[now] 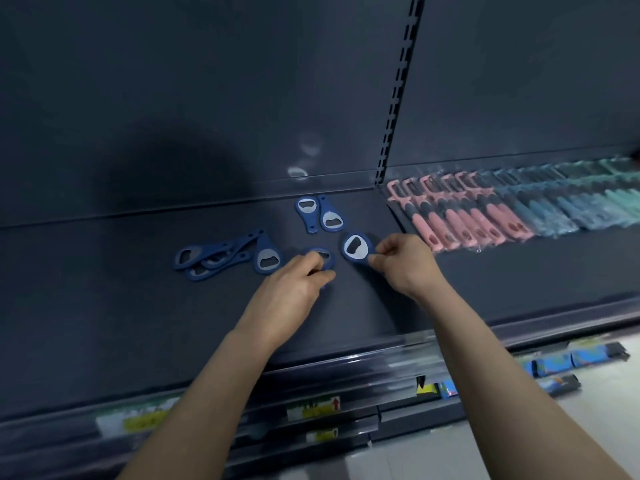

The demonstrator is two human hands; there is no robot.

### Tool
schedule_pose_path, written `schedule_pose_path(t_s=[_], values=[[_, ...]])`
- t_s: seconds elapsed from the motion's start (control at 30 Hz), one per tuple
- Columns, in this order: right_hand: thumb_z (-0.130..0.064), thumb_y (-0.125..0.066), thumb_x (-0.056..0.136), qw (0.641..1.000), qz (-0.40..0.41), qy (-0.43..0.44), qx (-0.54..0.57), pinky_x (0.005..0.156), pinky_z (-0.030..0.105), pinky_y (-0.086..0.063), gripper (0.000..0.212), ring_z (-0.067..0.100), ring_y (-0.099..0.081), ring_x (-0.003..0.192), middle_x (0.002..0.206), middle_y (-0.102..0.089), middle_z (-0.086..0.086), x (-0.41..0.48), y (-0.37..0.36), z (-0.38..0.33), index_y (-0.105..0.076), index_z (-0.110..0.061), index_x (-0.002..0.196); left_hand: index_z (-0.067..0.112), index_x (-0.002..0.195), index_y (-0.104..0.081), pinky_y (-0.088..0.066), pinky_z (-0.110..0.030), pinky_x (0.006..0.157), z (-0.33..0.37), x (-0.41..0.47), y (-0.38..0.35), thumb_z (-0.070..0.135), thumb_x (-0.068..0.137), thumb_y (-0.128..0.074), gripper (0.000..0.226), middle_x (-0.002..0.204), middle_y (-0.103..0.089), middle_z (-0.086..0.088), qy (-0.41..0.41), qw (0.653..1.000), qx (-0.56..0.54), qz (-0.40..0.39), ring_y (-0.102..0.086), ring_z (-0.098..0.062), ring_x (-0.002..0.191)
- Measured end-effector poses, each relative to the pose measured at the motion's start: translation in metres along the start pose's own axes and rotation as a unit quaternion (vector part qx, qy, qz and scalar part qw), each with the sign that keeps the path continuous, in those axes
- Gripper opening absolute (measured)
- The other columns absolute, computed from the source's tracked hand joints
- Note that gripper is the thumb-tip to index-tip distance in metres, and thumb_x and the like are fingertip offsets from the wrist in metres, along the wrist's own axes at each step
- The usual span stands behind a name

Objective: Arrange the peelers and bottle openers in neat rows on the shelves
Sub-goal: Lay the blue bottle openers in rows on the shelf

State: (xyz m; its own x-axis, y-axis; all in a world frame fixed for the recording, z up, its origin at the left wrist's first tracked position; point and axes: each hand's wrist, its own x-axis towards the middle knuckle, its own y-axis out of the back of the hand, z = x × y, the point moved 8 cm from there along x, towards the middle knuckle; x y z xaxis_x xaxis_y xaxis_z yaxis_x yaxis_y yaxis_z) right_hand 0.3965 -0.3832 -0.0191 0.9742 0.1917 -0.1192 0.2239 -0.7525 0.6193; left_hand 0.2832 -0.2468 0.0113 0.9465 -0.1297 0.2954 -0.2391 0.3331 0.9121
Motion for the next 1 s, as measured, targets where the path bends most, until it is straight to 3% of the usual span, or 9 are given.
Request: schedule_pose_path(t_s=[0.1,0.27,0.33,0.43,0.57,0.67,0.77,0.9,1.0], values=[[-0.018,-0.069,0.081,1.000,0.000,0.005,0.003,0.062,0.024,-0.041,0.019,0.020,-0.052,0.064,0.066,-0.056,0.000,0.002,0.001,0.004,-0.054,-0.016,0.068,0.010,0.128,-0.055,-0.047,-0.036,0.082,-0.002,-0.003,-0.009,0.011,0.094,-0.048,0.034,0.110,-0.049,-0.002,0.034,0.999,-0.017,-0.012,-0.050,-0.017,0.102],[-0.017,-0.068,0.081,0.999,-0.001,0.040,-0.013,0.069,0.028,-0.046,0.012,0.024,-0.057,0.076,0.077,-0.061,0.004,0.004,-0.002,-0.005,-0.059,-0.012,0.076,0.009,0.127,-0.056,-0.050,-0.039,0.079,0.002,-0.010,-0.011,0.014,0.092,-0.055,0.036,0.109,-0.050,-0.006,0.067,0.998,0.002,-0.011,-0.053,-0.019,0.098],[-0.017,-0.067,0.081,0.999,-0.004,0.050,-0.022,0.074,0.033,-0.049,0.010,0.027,-0.059,0.081,0.079,-0.063,0.007,0.004,-0.005,-0.009,-0.062,-0.009,0.078,0.008,0.124,-0.059,-0.051,-0.033,0.077,0.004,-0.012,-0.010,0.017,0.089,-0.060,0.036,0.106,-0.050,-0.007,0.069,0.998,0.008,-0.006,-0.053,-0.018,0.092],[-0.019,-0.067,0.083,0.998,-0.007,0.053,-0.039,0.071,0.030,-0.048,0.015,0.028,-0.061,0.080,0.076,-0.065,0.009,0.002,-0.009,-0.012,-0.064,-0.005,0.079,0.006,0.122,-0.061,-0.036,-0.017,0.074,0.004,-0.013,-0.010,0.017,0.088,-0.063,0.036,0.102,-0.051,-0.007,0.063,0.998,0.014,-0.012,-0.052,-0.016,0.086],[-0.023,-0.067,0.083,0.997,0.004,0.046,-0.065,0.072,0.031,-0.050,0.020,0.030,-0.063,0.081,0.076,-0.067,0.013,-0.001,-0.009,-0.013,-0.067,-0.003,0.078,0.008,0.127,-0.057,-0.031,-0.014,0.078,-0.001,-0.011,-0.010,0.023,0.091,-0.058,0.039,0.106,-0.048,-0.004,0.057,0.998,0.009,-0.024,-0.050,-0.014,0.091],[-0.025,-0.067,0.084,0.997,0.022,0.040,-0.069,0.080,0.031,-0.049,0.019,0.030,-0.063,0.093,0.093,-0.069,0.015,-0.002,-0.010,-0.015,-0.068,-0.009,0.092,0.007,0.130,-0.052,-0.028,-0.011,0.084,-0.009,-0.009,-0.011,0.027,0.092,-0.057,0.044,0.110,-0.046,-0.002,0.047,0.998,-0.014,-0.030,-0.048,-0.010,0.096],[-0.023,-0.066,0.085,0.998,0.029,0.031,-0.055,0.089,0.034,-0.049,0.031,0.031,-0.060,0.103,0.110,-0.065,0.016,-0.003,-0.013,-0.017,-0.064,-0.009,0.113,0.007,0.133,-0.049,-0.026,-0.009,0.086,-0.016,-0.007,-0.012,0.030,0.090,-0.058,0.049,0.111,-0.045,0.002,0.038,0.998,-0.035,-0.034,-0.042,-0.006,0.098],[-0.020,-0.069,0.082,0.997,0.013,0.044,-0.066,0.085,0.028,-0.048,0.035,0.028,-0.061,0.099,0.107,-0.066,0.011,-0.008,-0.020,-0.020,-0.063,-0.013,0.116,0.010,0.129,-0.055,-0.029,-0.011,0.090,-0.022,-0.005,-0.012,0.033,0.090,-0.057,0.046,0.111,-0.051,0.003,0.019,0.998,-0.047,-0.048,-0.045,-0.010,0.106],[-0.021,-0.070,0.081,0.992,-0.015,0.060,-0.107,0.084,0.024,-0.042,0.040,0.026,-0.059,0.102,0.110,-0.063,0.009,-0.012,-0.030,-0.023,-0.062,-0.018,0.120,0.009,0.123,-0.060,-0.031,-0.012,0.090,-0.032,-0.003,-0.004,0.022,0.093,-0.054,0.033,0.113,-0.053,0.001,0.019,0.998,-0.058,-0.027,-0.048,-0.013,0.106]])
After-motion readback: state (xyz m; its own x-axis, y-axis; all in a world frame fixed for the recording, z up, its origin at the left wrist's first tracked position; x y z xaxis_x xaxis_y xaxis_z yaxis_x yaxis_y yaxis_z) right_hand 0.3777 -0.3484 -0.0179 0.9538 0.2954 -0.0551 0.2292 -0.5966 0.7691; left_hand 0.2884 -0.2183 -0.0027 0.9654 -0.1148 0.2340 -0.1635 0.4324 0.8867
